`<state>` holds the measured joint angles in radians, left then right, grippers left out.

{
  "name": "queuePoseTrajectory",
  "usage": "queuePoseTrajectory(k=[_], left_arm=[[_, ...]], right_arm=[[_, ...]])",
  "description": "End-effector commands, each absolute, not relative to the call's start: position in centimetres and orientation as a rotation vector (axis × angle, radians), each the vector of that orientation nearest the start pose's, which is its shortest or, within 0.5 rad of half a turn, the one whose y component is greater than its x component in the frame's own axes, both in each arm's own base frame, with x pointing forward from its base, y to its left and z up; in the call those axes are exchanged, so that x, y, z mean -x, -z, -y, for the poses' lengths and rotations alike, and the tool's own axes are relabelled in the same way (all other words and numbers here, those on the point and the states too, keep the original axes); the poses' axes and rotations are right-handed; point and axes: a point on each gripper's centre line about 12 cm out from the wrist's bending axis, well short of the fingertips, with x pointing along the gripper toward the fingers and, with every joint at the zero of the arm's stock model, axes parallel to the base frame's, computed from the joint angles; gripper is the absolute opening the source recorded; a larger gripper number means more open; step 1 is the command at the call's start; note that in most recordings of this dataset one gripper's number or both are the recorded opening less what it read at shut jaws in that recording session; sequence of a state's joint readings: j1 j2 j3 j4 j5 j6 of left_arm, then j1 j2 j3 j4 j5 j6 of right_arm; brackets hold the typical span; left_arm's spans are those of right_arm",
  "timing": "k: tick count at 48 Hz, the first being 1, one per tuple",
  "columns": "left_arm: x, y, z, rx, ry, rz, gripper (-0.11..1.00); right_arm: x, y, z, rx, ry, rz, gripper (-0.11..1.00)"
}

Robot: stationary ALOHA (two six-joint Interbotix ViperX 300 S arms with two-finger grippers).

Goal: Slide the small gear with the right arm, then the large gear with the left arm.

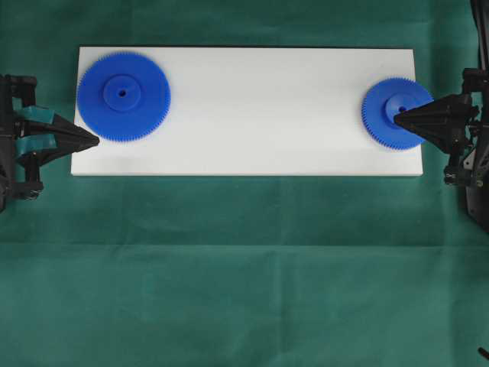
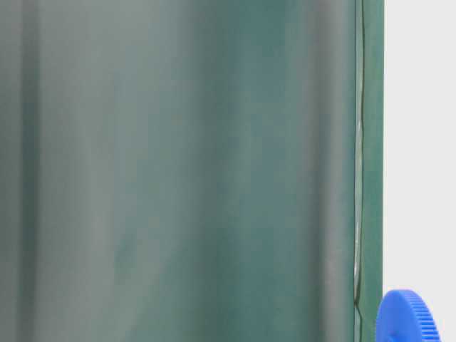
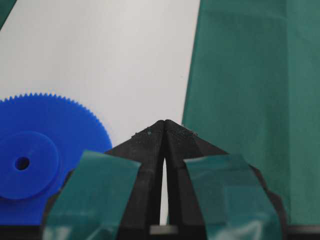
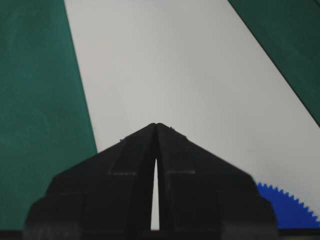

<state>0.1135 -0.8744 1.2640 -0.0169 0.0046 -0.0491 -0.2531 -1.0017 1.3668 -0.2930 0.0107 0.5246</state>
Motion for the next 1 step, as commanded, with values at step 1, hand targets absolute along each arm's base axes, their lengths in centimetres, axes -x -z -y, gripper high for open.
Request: queuePoseTrajectory(k=[1], left_arm=[[-19.51,-21.03,-2.16,0.087,-0.122,-0.370,-0.01]], right_arm=[[-16.61,-19.40,4.27,-0.269,0.288,-0.321,0.50]])
